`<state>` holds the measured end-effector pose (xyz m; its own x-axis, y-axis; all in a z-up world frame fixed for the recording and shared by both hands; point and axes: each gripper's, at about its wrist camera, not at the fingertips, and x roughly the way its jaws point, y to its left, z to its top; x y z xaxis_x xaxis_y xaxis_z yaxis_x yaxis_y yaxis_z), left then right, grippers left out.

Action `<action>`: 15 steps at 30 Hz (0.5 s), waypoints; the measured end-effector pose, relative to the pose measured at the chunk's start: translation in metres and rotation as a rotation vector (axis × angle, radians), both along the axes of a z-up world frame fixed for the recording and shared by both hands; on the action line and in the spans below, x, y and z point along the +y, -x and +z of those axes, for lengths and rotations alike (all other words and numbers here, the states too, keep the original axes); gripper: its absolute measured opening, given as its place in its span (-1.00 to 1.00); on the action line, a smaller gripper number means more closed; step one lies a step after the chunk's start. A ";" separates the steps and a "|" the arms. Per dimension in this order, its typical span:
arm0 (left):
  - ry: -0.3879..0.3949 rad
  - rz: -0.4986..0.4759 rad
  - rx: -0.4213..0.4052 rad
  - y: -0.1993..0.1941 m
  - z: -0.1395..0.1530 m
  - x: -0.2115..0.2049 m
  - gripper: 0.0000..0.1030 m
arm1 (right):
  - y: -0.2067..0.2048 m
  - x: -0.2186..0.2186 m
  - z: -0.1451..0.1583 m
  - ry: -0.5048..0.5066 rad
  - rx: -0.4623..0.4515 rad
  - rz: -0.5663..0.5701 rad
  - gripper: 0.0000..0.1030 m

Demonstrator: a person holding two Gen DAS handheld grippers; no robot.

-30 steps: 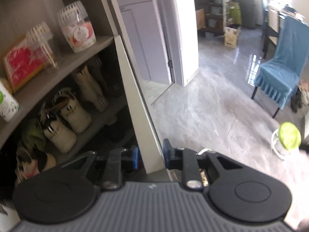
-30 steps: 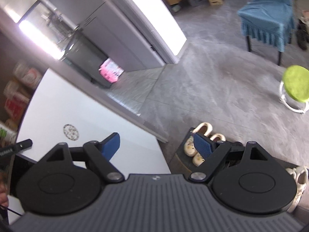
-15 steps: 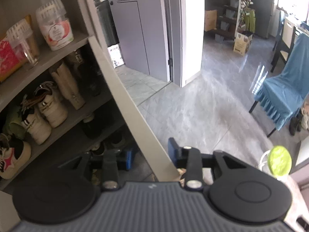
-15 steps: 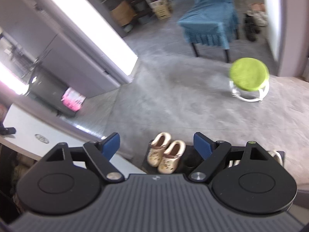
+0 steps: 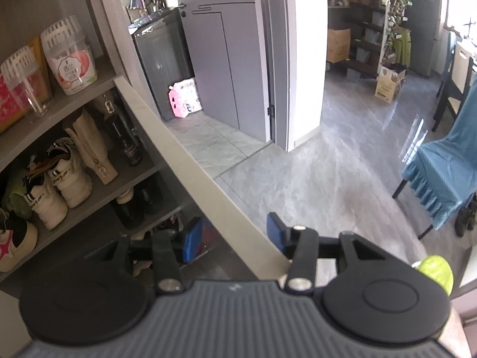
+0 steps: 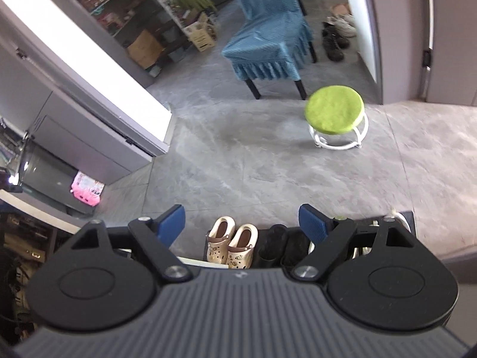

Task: Organize scattered shoes
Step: 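Lower the right tool onto the white sneaker pair and grasp both heel tabs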

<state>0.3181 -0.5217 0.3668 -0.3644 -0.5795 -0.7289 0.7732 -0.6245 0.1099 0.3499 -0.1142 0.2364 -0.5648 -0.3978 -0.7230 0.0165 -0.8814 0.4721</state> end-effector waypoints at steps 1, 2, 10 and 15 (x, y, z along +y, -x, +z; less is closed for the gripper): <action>0.002 -0.006 0.002 0.001 -0.001 -0.001 0.06 | -0.002 -0.001 -0.002 -0.002 -0.005 0.000 0.66; 0.002 -0.014 -0.001 0.002 -0.001 -0.001 0.09 | -0.004 -0.001 -0.003 -0.005 -0.011 -0.001 0.66; 0.081 -0.113 0.012 -0.004 0.002 0.016 0.35 | -0.011 -0.010 -0.014 -0.061 -0.055 0.043 0.66; 0.182 -0.238 0.033 -0.026 0.000 0.044 0.52 | -0.013 -0.016 -0.020 -0.109 -0.081 0.085 0.66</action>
<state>0.3442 -0.4777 0.3672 -0.5273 -0.5951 -0.6065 0.6129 -0.7608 0.2136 0.3629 -0.1300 0.2164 -0.4704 -0.3585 -0.8063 0.0586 -0.9244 0.3769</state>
